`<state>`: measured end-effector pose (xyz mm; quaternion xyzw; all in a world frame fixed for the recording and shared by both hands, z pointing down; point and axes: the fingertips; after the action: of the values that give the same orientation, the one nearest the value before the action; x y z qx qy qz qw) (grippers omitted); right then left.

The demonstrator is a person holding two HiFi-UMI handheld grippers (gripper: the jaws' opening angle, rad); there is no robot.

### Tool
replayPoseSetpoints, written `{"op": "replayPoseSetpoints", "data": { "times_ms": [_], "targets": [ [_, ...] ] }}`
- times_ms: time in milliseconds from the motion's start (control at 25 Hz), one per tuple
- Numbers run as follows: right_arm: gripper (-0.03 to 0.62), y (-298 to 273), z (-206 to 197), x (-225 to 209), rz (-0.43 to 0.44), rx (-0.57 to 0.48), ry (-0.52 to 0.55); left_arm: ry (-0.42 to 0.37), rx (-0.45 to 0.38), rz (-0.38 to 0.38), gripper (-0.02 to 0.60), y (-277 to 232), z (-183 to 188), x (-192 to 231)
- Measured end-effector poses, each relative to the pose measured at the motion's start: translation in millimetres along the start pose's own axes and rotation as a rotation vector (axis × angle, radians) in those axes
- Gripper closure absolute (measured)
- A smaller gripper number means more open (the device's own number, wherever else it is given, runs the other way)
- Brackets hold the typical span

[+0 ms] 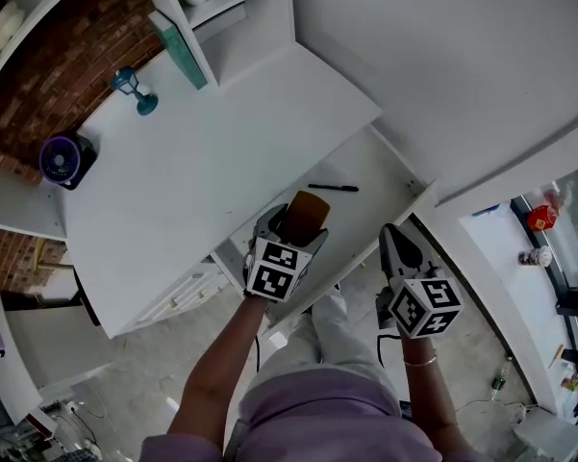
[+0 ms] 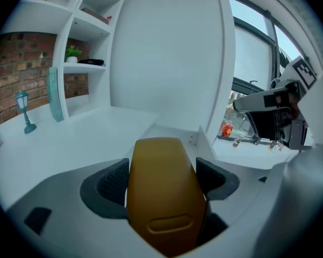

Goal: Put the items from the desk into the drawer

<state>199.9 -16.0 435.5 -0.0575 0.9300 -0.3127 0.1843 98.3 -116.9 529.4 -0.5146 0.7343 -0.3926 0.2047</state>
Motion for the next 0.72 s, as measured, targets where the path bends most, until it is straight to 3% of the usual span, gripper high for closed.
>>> {"op": "replayPoseSetpoints", "data": {
  "times_ms": [240,720],
  "targets": [
    [0.589,-1,-5,-20,-0.022,0.017,-0.027,-0.014,0.050,-0.016,0.187,-28,-9,-6],
    [0.589,-6,-15,-51,-0.059,0.048,-0.075,-0.127,0.171,-0.043,0.189,-89,-28,-18]
  ]
}}
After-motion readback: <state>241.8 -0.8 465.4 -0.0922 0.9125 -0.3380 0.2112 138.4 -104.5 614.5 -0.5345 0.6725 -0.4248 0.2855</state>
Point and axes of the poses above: the fingertips, and each gripper's own axes: y backward along the fingers, x to its left, z out of its top, and after that the axes turned 15 degrees about x, right-handed
